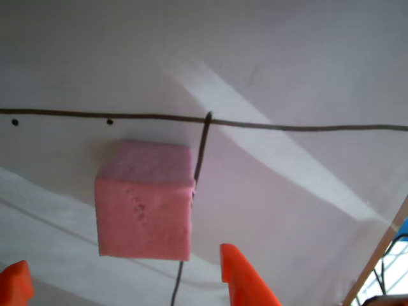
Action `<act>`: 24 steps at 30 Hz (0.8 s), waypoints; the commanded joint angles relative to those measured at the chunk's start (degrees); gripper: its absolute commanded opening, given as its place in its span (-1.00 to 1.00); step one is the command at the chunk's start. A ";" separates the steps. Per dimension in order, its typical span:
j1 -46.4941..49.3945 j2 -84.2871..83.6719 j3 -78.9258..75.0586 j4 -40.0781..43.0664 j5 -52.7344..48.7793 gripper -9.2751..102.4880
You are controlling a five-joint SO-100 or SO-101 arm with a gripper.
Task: Grasp the colored block, Place it on the black dot, and then return the arm to the default position.
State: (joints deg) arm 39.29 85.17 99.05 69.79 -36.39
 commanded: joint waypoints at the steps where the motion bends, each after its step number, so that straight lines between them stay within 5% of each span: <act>1: 0.62 0.09 -2.64 -1.23 -0.79 -0.18; 24: 3.69 -3.25 -2.20 -5.36 -4.92 -0.38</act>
State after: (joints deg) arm 42.98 81.30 98.96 64.95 -41.04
